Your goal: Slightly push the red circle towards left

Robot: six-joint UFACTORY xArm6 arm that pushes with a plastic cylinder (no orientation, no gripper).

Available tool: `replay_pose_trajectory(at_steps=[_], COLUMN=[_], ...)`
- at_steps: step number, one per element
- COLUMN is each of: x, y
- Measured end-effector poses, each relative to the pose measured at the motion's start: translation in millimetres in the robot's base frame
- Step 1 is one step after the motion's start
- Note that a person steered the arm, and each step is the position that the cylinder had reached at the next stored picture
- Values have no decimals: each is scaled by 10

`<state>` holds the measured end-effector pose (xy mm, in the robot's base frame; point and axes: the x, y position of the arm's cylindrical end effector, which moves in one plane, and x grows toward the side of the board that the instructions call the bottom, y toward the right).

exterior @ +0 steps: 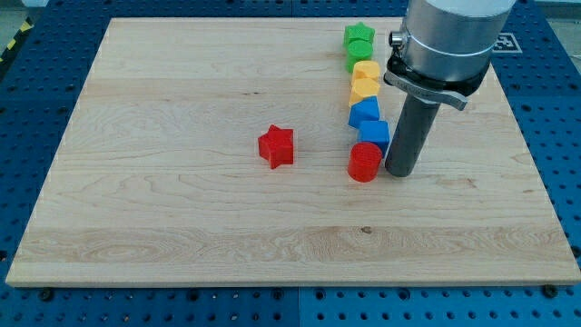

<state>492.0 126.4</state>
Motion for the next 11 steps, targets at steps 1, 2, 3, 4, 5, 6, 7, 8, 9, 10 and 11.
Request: replay_pose_trajectory(at_steps=[1, 2, 3, 4, 5, 6, 7, 8, 9, 10, 11], x=[50, 123, 219, 210, 123, 52, 42, 42, 42, 16, -476], y=[-27, -41, -69, -168, -337, -489, -530, -485, 25, 625, 669])
